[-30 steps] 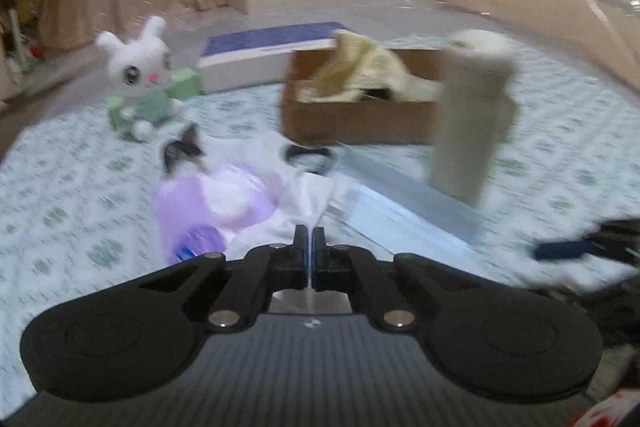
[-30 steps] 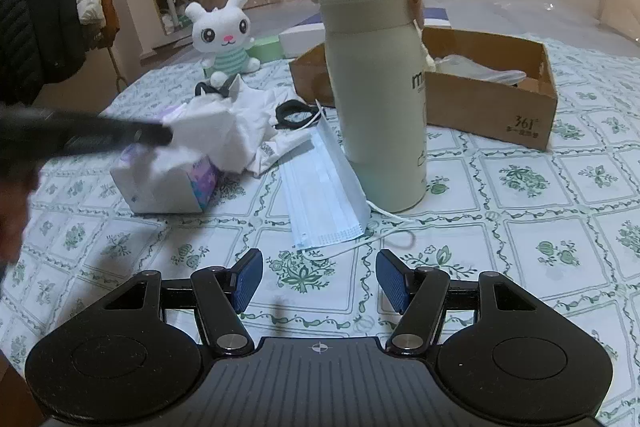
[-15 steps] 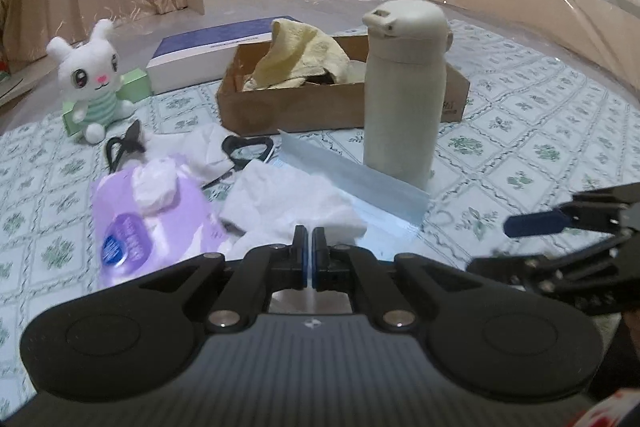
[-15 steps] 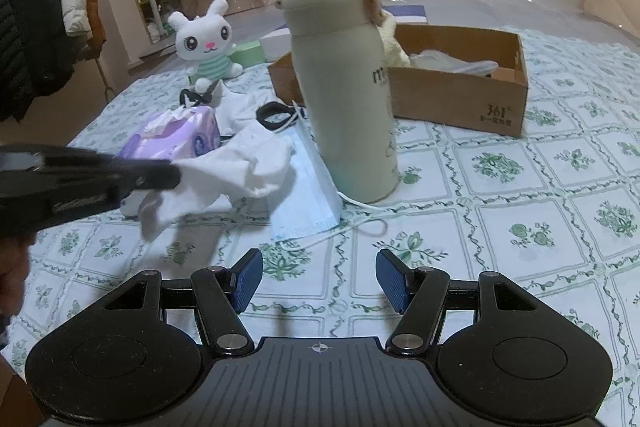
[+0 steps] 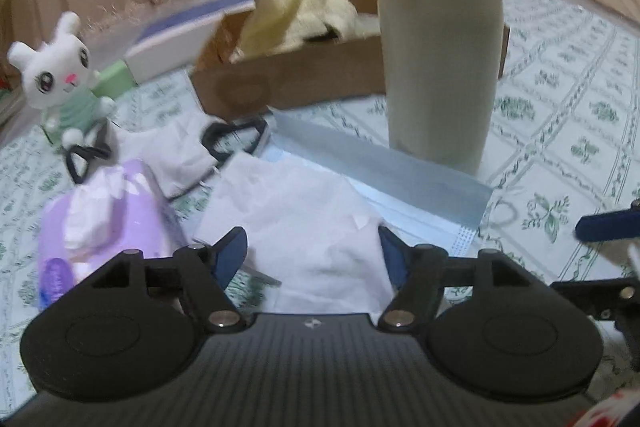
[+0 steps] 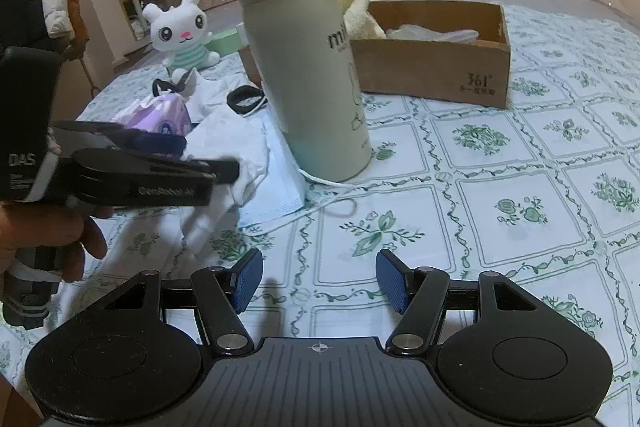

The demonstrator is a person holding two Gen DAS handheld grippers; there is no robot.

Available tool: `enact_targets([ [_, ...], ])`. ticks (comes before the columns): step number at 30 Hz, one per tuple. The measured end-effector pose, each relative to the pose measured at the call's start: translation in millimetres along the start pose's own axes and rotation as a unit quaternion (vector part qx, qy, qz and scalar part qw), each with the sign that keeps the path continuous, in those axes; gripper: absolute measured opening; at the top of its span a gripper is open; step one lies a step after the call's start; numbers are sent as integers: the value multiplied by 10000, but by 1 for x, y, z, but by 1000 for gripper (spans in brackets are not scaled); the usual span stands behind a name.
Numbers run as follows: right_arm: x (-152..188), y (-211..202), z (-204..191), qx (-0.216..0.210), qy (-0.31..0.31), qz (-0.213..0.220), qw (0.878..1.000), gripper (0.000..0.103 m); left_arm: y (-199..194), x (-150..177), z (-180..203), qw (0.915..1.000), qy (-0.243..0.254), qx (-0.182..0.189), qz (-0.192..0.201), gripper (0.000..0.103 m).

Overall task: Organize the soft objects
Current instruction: 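Grasp the white cloth on the tissue pack with the left gripper, then lift the white cloth with the left gripper while the right gripper approaches the blue mask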

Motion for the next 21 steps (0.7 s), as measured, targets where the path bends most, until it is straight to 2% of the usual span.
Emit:
enact_targets([
  [2,0,2,3,4,33,-12,10000,63,4,-1,2,10000,24,-19,-36,66],
  [4,0,3,6,8,56,-14,10000,63,2,-2,5,9998,-86,177,-85,34],
  [5,0,2,7,2,67,-11,10000,63,1,-2,7,9993,-155,310,-133,9],
  [7,0,2,8,-1,74,-2,10000,63,-5,2,10,9996,-174,190,-127,8],
  [11,0,-2,7,-16,77,29,10000,63,-34,21,14,9985,-435,328,-13,6],
  [18,0,-7,-3,-110,-35,63,9999,63,-89,78,5,9938,-982,522,-31,6],
  [21,-2,-7,-13,-210,-152,83,9996,63,-107,99,-6,9921,-1169,451,-69,5],
])
Point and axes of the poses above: each gripper's, at about its wrist camera, not at the fingertips, and y roughly the way its jaws point, z to its right, x to its underside, the point moved 8 cm from there along y, roughly the way its jaws point, and after that the axes turned 11 degrees about -z, right-handed, at the moved point
